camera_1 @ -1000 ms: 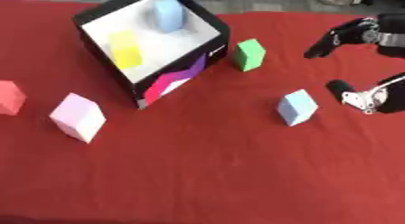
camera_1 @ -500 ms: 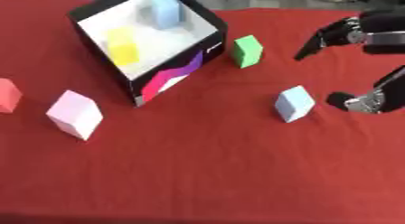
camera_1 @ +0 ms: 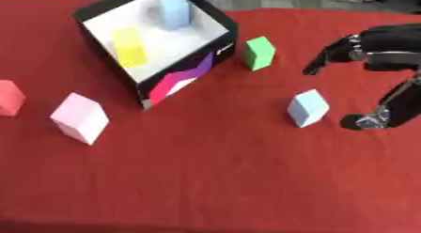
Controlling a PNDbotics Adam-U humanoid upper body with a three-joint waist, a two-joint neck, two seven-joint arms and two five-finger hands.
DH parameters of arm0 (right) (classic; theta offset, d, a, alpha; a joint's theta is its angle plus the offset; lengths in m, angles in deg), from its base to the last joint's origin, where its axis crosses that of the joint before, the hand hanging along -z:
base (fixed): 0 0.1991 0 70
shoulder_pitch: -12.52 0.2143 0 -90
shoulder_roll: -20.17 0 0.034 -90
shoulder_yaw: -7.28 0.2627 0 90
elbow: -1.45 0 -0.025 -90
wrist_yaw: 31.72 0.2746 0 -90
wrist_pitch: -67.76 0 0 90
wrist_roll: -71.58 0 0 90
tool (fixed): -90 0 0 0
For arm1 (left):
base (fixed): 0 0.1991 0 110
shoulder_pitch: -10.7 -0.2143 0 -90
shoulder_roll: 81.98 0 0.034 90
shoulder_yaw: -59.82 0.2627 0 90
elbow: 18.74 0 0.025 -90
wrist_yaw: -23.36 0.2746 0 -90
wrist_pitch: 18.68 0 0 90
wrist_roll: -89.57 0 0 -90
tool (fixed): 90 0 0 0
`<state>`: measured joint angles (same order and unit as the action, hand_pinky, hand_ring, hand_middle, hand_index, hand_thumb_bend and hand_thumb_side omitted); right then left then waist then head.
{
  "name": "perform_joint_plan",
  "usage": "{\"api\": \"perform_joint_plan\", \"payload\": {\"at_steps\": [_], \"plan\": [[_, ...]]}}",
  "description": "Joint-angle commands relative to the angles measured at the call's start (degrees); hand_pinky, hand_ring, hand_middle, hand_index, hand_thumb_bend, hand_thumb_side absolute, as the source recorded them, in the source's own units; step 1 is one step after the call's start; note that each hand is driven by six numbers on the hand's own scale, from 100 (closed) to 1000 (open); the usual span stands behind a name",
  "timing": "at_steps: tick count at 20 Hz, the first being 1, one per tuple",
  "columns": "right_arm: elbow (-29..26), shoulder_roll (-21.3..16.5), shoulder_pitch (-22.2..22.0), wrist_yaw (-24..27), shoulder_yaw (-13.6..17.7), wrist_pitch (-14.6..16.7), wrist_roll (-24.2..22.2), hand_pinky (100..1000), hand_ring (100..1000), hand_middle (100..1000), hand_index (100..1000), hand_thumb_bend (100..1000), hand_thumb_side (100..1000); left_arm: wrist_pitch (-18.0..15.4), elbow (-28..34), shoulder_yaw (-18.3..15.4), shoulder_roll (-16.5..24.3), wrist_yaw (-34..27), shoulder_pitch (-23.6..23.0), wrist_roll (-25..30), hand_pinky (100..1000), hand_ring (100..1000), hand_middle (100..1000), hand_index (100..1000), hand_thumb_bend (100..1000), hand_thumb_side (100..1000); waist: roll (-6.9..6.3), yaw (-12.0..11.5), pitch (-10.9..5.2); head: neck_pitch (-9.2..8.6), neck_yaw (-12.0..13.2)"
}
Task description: Pick up objects on the table and place them in the box.
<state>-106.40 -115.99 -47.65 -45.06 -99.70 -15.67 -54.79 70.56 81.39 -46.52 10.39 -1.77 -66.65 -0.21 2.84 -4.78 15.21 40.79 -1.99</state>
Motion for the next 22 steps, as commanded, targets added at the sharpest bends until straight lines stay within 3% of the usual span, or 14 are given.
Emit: {"api": "perform_joint_plan", "payload": {"at_steps": [1, 12, 22], "plan": [[2.33, -0.24, 1.43, -0.74, -0.75, 0.30, 2.11, 971, 885, 799, 903, 415, 123, 0.01, 0.50, 0.11, 1.85, 0.09, 0.76, 0.42, 874, 754, 833, 801, 250, 813, -0.22, -0.18, -1.28, 0.26, -0.37], [9.73, 3.35, 3.63, -1.66, -3.84, 3.50, 2.31, 995, 897, 805, 914, 430, 140, 0.38, 0.38, 0.34, 1.49, 0.02, 1.24, 0.77, 875, 754, 834, 801, 253, 815, -0.24, -0.79, -1.20, 0.36, -0.62], [14.76, 5.28, 4.75, -1.00, -4.51, 4.95, 1.66, 1000, 898, 802, 914, 430, 127, 0.49, 0.21, 0.36, 1.37, -0.08, 1.46, 0.92, 875, 754, 833, 799, 255, 817, -0.29, -1.10, -0.99, 0.45, -0.89]]}}
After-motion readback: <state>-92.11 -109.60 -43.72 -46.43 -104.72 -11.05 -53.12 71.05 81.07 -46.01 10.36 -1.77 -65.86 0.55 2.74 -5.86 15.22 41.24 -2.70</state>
